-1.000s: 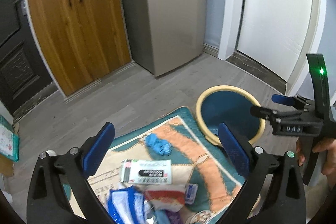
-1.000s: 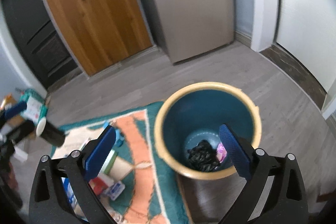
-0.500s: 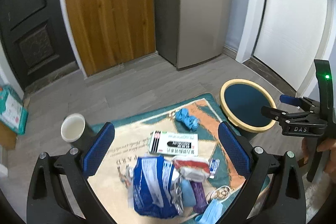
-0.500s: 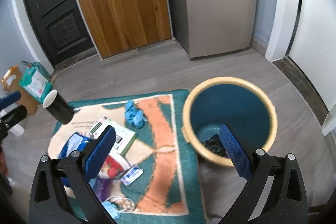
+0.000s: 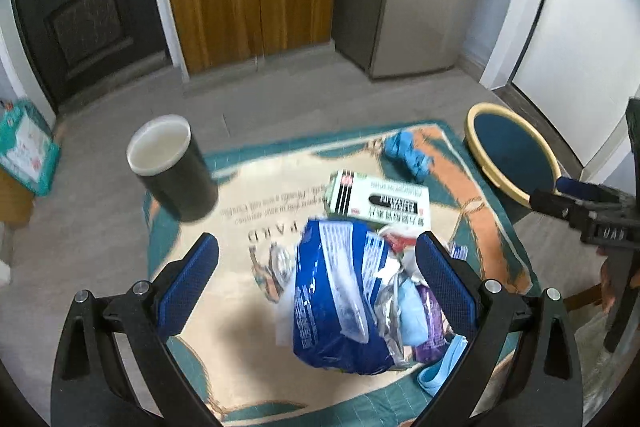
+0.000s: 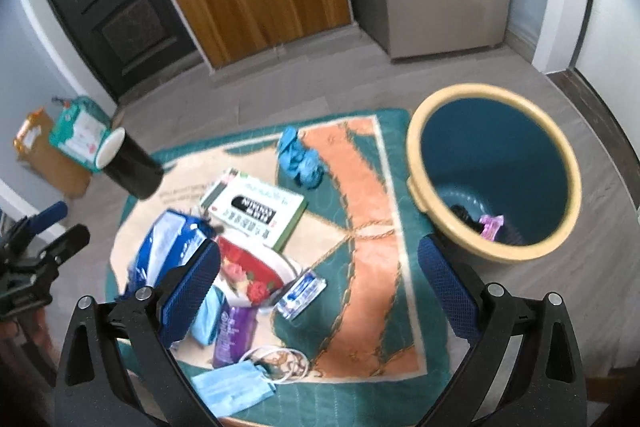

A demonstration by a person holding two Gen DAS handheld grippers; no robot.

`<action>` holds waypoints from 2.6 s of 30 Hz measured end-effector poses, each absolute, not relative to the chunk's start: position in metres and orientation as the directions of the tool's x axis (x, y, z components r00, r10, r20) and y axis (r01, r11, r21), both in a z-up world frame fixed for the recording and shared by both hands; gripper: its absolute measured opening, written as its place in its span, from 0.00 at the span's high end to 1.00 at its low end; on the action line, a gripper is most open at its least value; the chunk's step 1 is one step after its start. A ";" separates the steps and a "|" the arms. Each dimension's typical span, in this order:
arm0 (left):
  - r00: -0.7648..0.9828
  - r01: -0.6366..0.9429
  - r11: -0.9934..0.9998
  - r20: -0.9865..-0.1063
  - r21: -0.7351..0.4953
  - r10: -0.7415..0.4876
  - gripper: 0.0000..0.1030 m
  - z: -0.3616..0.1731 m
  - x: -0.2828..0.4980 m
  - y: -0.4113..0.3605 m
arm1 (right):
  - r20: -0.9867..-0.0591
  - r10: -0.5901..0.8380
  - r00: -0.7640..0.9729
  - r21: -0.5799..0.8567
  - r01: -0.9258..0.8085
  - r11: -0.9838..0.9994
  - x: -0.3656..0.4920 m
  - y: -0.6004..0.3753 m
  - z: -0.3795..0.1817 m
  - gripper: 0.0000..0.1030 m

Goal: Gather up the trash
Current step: 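Move both grippers back over the remaining trash on the rug, then grasp the blue wipes package with the left gripper while the right grasps the red-white bag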

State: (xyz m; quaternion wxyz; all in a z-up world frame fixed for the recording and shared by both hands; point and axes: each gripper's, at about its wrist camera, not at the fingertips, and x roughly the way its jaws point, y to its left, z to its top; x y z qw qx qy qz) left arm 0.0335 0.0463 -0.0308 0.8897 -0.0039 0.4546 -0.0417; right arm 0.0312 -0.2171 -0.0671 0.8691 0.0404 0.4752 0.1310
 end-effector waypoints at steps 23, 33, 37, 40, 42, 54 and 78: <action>0.451 0.075 0.997 -0.892 0.011 -0.024 0.06 -0.072 0.051 0.043 | -0.893 0.331 0.304 0.115 -0.557 0.823 0.025 -0.124 -0.125 0.86; 0.408 0.092 0.996 -0.913 0.006 -0.032 0.06 -0.089 0.057 0.035 | -0.797 0.429 0.426 0.209 -0.471 0.857 0.027 -0.160 -0.064 0.88; 0.381 0.145 0.989 -0.924 0.015 -0.042 0.08 -0.096 0.056 0.022 | -0.802 0.420 0.425 0.243 -0.412 0.878 0.038 -0.172 -0.068 0.88; 0.358 0.171 0.984 -0.934 0.042 -0.022 0.30 -0.104 0.056 0.015 | -0.808 0.412 0.421 0.239 -0.404 0.883 0.039 -0.172 -0.070 0.88; 0.338 0.196 0.980 -0.940 0.018 -0.051 0.37 -0.107 0.055 0.011 | -0.807 0.413 0.421 0.236 -0.412 0.880 0.040 -0.171 -0.071 0.88; 0.316 0.222 0.975 -0.948 0.027 -0.046 0.90 -0.114 0.055 0.005 | -0.814 0.393 0.427 0.221 -0.398 0.890 0.043 -0.174 -0.073 0.88; 0.565 0.203 0.977 -0.823 0.063 -0.064 0.95 -0.035 0.045 -0.004 | -0.792 0.382 0.477 0.240 -0.332 0.912 0.050 -0.197 -0.062 0.88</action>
